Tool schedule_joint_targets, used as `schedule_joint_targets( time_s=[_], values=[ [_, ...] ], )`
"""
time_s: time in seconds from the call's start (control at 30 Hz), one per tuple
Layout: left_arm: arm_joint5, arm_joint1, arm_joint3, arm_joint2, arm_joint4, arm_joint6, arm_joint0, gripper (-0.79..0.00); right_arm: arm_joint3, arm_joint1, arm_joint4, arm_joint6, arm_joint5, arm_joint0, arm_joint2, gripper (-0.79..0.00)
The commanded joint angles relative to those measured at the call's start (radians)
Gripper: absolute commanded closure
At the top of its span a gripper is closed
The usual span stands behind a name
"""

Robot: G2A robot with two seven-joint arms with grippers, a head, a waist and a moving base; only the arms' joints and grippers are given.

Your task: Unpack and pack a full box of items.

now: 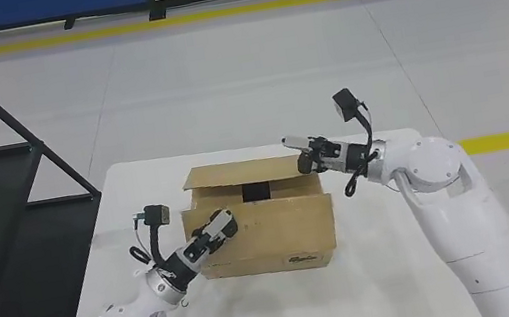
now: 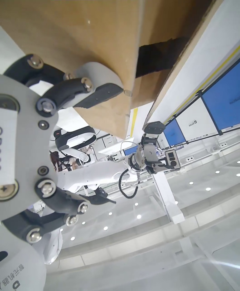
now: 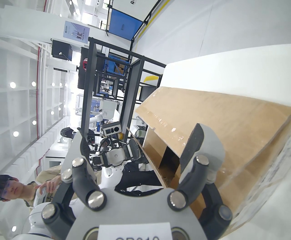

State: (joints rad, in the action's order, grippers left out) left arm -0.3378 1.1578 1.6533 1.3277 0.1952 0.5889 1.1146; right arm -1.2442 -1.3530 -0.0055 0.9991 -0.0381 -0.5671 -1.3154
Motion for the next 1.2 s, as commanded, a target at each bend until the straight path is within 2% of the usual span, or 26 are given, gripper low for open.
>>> schedule_joint_targets(
  time_s=[0.0,0.27,0.67,0.93,1.17],
  values=[
    [0.003,0.003,-0.015,-0.014,-0.004,-0.005,-0.018,-0.785,0.010,0.000,0.003,0.002,-0.039,0.011,0.008,-0.785],
    [0.032,0.015,-0.081,-0.066,-0.014,-0.028,-0.089,-0.785,0.053,0.000,0.047,0.055,-0.118,0.043,0.049,-0.785],
    [0.022,0.031,-0.127,-0.108,-0.009,-0.077,-0.128,-0.785,0.087,0.002,0.083,0.056,-0.108,0.032,0.093,-0.785],
    [-0.017,0.027,-0.102,-0.060,0.034,-0.076,-0.105,-0.785,0.032,0.018,0.074,0.030,-0.111,-0.020,0.076,-0.785],
    [-0.105,0.008,-0.049,0.102,0.135,-0.093,0.001,-0.785,0.024,0.030,0.091,0.016,-0.092,-0.057,0.052,-0.785]
  ],
)
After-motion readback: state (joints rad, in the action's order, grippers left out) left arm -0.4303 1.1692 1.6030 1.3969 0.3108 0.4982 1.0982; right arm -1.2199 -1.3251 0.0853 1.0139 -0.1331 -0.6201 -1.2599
